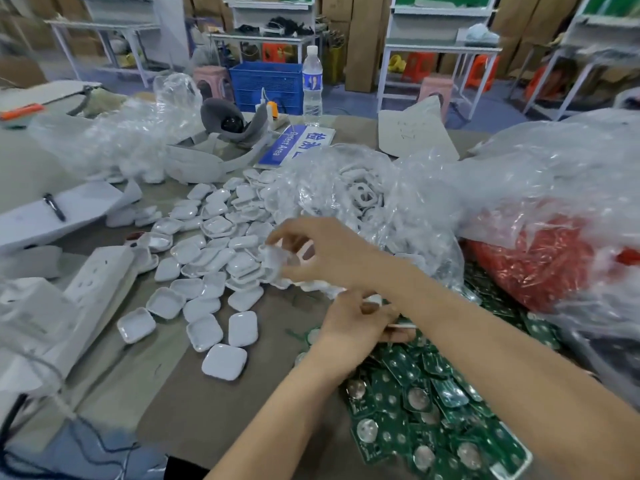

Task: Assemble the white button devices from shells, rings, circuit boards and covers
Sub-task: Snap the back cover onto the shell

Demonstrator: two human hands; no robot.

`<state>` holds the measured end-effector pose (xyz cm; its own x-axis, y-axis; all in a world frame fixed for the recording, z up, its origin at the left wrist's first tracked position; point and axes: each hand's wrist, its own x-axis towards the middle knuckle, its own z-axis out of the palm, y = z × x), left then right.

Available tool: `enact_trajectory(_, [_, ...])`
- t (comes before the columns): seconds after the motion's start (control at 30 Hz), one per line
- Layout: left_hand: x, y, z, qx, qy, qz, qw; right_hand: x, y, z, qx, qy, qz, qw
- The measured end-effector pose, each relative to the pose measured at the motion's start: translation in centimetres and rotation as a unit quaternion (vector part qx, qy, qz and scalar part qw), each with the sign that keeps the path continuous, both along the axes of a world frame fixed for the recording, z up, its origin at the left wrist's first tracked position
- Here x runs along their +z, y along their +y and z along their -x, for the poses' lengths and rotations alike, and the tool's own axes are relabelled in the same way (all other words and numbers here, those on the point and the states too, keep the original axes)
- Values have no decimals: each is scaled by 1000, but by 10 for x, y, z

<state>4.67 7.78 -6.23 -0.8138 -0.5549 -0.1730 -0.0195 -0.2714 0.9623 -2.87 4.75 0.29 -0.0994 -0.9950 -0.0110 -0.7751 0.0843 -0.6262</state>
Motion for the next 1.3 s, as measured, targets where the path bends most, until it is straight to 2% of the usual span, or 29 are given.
enact_trajectory(0.1, [4, -2, -2, 10, 26, -39, 999, 29, 59, 32, -68, -197, 138, 968])
enact_trajectory(0.17, [6, 0, -3, 3, 44, -80, 996, 31, 103, 50, -131, -251, 185, 941])
enact_trajectory(0.23, [10, 5, -2, -1, 57, -129, 990, 20, 142, 61, -229, -245, 210, 918])
enact_trajectory(0.37, [14, 20, 8, -13, 51, -178, 983, -13, 192, 48, -383, -209, 164, 885])
enact_trajectory(0.6, [16, 53, 28, -4, 95, -263, 960, -37, 201, 20, -469, -152, 187, 850])
enact_trajectory(0.77, [14, 62, 31, -30, 138, -294, 945, -31, 196, 31, -468, -108, 166, 861])
enact_trajectory(1.0, [10, 62, 31, -65, 175, -280, 941, -13, 200, 39, -424, -135, 150, 883])
enact_trajectory(1.1, [7, 59, 31, -75, 164, -224, 958, -4, 204, 41, -399, -169, 153, 888])
enact_trajectory(1.3, [8, 41, 29, -135, 126, -35, 982, 0, 209, 45, -357, -104, 142, 917])
